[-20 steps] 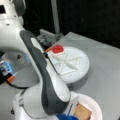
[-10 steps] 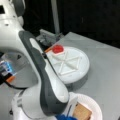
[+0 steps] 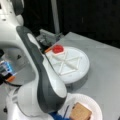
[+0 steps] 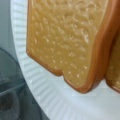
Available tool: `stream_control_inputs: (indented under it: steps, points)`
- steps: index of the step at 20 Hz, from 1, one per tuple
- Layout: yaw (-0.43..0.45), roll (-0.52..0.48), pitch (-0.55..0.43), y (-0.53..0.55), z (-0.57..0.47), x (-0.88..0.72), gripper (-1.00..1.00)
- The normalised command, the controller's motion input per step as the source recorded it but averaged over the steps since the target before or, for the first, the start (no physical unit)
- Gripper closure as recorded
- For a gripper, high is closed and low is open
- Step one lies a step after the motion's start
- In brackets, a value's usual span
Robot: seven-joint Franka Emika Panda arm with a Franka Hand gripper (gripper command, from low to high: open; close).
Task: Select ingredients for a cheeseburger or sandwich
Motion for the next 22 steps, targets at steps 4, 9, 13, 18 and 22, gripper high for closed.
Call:
stream_control_inputs:
  steps: [4,9,13,18,22]
  points:
    - [-0.083,-0.63,0.024,0.38,0.41,-0.2,-1.0]
    - [-0.169,-0.737,-0.157,0.53,0.28,-0.4,-1.0]
    - [-0.187,-0.805,-0.229,0.58,0.2,-0.62,-1.0]
    - [-0.158,-0.613,-0.179,0.65,0.24,-0.71,-1.0]
    - [-0.184,-0.498,-0.184,0.58,0.13,-0.59,-1.0]
